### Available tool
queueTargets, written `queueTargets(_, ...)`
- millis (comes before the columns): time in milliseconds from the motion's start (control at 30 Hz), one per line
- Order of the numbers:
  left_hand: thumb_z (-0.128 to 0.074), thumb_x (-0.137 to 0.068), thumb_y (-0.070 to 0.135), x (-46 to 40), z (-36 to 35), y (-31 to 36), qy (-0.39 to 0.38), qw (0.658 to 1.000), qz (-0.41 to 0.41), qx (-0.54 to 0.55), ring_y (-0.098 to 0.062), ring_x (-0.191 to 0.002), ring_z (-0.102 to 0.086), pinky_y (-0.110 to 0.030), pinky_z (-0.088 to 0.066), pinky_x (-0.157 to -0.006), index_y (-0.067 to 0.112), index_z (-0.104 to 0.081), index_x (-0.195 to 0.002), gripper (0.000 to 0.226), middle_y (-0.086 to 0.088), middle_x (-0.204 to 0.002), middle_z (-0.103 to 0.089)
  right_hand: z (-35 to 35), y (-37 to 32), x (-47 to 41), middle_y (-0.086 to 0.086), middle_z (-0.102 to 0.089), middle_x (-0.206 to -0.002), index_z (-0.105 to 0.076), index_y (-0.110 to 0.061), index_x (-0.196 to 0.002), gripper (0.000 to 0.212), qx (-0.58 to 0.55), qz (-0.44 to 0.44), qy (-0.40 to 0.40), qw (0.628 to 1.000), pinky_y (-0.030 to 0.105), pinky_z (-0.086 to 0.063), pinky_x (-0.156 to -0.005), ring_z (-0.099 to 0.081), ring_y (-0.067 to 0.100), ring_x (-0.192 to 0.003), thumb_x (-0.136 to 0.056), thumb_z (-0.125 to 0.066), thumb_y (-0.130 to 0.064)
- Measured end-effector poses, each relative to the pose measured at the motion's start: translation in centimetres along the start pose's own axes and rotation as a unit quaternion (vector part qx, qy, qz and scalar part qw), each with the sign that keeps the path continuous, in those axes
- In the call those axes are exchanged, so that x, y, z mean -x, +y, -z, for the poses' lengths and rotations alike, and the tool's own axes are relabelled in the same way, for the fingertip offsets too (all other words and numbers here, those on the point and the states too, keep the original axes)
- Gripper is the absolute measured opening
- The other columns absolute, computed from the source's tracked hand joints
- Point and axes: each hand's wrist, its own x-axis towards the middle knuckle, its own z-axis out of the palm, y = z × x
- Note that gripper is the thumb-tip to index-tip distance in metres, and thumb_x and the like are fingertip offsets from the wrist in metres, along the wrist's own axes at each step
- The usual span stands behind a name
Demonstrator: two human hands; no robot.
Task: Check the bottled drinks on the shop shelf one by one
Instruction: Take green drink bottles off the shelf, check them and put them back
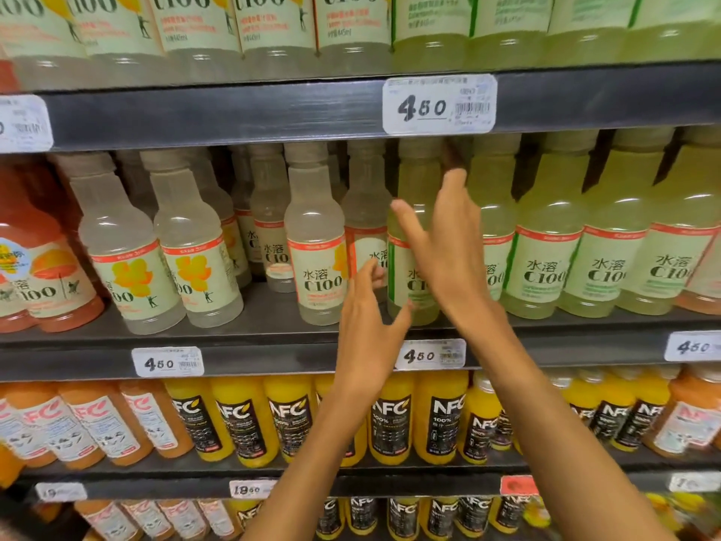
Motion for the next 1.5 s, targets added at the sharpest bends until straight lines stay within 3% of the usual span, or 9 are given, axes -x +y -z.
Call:
queueTargets(133,-0.074,-0.081,0.025,0.1,-1.0,0.0,0.0,1.0,0.017,-0.004,-0.015,-0.124,-0.047,-0.031,-0.042,-0.103,0.014,-0.035,-0.142,0.072,-0.002,-0.134,-0.046,0.9,-0.3,0.0,-0.009,-0.042,-0.086,-0.036,-0.013,-0.1,0.032,-0.109,0.005,0.008,0.994,0.02,-0.034,-0.065,-0.043,0.016,-0.084,-0.091,-0.065,-0.023)
queueTargets(267,-0.073,-0.073,0.045,0.6,-0.5,0.6,0.036,0.999,0.011,-0.038,-0.015,-0.111,-0.046,-0.038,-0.047,-0.095,0.017,-0.048,-0.129,0.068,0.001,-0.112,-0.043,2.2,-0.3,0.2,0.008,-0.062,-0.105,-0.049,-0.004,-0.106,0.032,-0.268,-0.031,-0.043,0.962,0.031,-0.05,-0.089,-0.06,0.02,-0.1,-0.087,-0.07,-0.019)
queueTargets(367,-0.071,-0.061,0.062,1.9,0.2,0.8,0.027,0.999,0.021,-0.015,-0.011,-0.107,-0.05,-0.03,-0.05,-0.089,0.022,-0.052,-0.123,0.076,0.002,-0.11,-0.047,3.2,-0.2,0.6,-0.003,-0.066,-0.106,-0.054,-0.01,-0.116,0.034,-0.343,-0.047,-0.082,0.935,0.028,-0.052,-0.091,-0.063,0.007,-0.1,-0.086,-0.07,-0.017)
queueTargets(500,-0.085,-0.054,0.052,3.9,0.7,1.8,0.015,0.99,0.057,0.13,-0.002,-0.093,-0.064,-0.016,-0.053,-0.071,0.025,-0.047,-0.117,0.079,0.008,-0.104,-0.063,3.9,-0.1,1.3,0.006,-0.065,-0.12,-0.049,-0.01,-0.132,0.053,-0.421,-0.091,-0.132,0.893,0.034,-0.053,-0.093,-0.064,0.016,-0.109,-0.085,-0.071,-0.016)
queueTargets(600,-0.078,-0.055,0.043,5.0,1.3,2.8,0.006,0.983,0.051,0.175,0.001,-0.086,-0.065,-0.012,-0.052,-0.065,0.025,-0.049,-0.114,0.069,0.006,-0.099,-0.066,4.2,-0.2,1.2,0.004,-0.069,-0.109,-0.052,-0.015,-0.126,0.041,-0.435,-0.113,-0.172,0.876,0.027,-0.056,-0.081,-0.069,0.014,-0.097,-0.088,-0.067,-0.02)
queueTargets(833,-0.073,-0.057,0.048,7.5,2.8,3.5,-0.153,0.936,0.127,0.291,-0.023,-0.094,-0.071,-0.038,-0.058,-0.075,0.025,-0.056,-0.119,0.068,-0.006,-0.102,-0.073,3.8,-0.4,0.8,0.007,-0.07,-0.085,-0.047,-0.01,-0.126,0.045,-0.617,-0.24,-0.302,0.686,0.031,-0.058,-0.068,-0.069,0.018,-0.074,-0.096,-0.044,-0.042)
queueTargets(1167,-0.057,-0.071,0.061,6.8,4.2,2.3,-0.17,0.931,0.139,0.291,-0.015,-0.096,-0.071,-0.024,-0.057,-0.074,0.021,-0.061,-0.116,0.06,0.0,-0.104,-0.074,3.0,-0.6,0.7,0.001,-0.072,-0.076,-0.055,-0.012,-0.113,0.034,-0.527,-0.225,-0.217,0.791,0.028,-0.056,-0.061,-0.071,0.016,-0.072,-0.095,-0.054,-0.041)
queueTargets(1400,-0.033,-0.09,0.065,7.4,4.4,1.8,-0.245,0.813,0.188,0.494,-0.025,-0.082,-0.071,-0.035,-0.056,-0.071,0.02,-0.065,-0.121,0.063,-0.016,-0.103,-0.071,2.1,-1.1,0.9,0.006,-0.066,-0.075,-0.052,-0.012,-0.107,0.037,-0.669,-0.284,-0.29,0.622,0.029,-0.058,-0.064,-0.066,0.017,-0.064,-0.09,-0.048,-0.045)
queueTargets(1500,-0.032,-0.09,0.064,7.6,4.3,1.7,-0.263,0.799,0.194,0.505,-0.027,-0.088,-0.07,-0.038,-0.056,-0.076,0.019,-0.065,-0.121,0.063,-0.017,-0.105,-0.07,1.9,-1.5,0.8,0.0,-0.057,-0.06,-0.048,-0.016,-0.094,0.026,-0.684,-0.282,-0.29,0.607,0.025,-0.052,-0.057,-0.057,0.011,-0.049,-0.09,-0.048,-0.041)
